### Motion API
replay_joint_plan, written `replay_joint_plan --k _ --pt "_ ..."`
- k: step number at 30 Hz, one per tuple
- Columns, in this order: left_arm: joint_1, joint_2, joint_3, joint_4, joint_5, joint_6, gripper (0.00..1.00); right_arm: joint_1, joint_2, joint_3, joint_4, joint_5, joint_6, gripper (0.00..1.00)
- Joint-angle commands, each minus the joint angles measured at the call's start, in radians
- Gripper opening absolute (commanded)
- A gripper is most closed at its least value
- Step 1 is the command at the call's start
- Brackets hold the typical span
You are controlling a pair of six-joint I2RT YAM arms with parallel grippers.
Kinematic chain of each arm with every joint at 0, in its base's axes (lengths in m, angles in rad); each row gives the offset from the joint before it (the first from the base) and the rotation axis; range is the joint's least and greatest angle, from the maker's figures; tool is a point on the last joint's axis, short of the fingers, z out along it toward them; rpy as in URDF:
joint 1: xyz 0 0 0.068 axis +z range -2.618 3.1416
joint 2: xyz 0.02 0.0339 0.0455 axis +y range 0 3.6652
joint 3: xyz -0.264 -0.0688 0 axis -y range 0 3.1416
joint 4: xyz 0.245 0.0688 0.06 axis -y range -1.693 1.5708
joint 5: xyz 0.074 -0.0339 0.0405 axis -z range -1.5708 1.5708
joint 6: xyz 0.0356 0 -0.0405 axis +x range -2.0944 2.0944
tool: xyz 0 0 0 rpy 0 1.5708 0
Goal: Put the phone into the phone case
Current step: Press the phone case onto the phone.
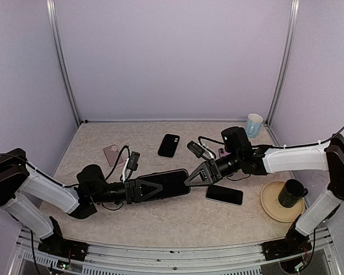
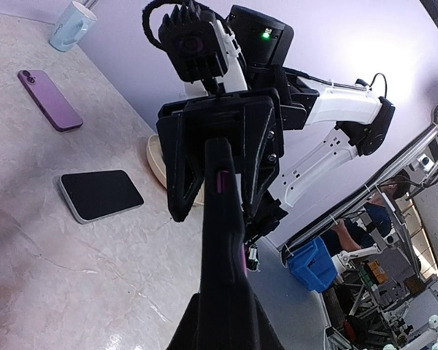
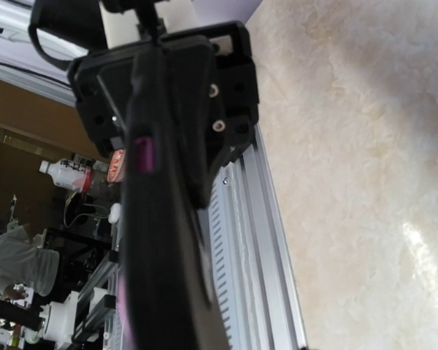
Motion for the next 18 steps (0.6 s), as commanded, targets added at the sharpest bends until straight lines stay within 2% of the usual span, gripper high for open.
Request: replay_joint_plan --k 1,13,18 --pt "-0.003 -0.037 0.035 0.052 -0.021 0.033 0.00 0.012 -0.004 -0.016 0.047 -0.001 0.024 0.44" --pt "-0.004 -0.077 0.032 0.014 -0.051 0.066 0.00 0.023 0.019 -0.011 0.041 -0.002 0.023 0.39" --pt "-0.004 -0.095 0.038 -0.017 -0.061 0.086 0.00 0.027 0.025 -0.012 0.047 -0.010 0.027 0.30"
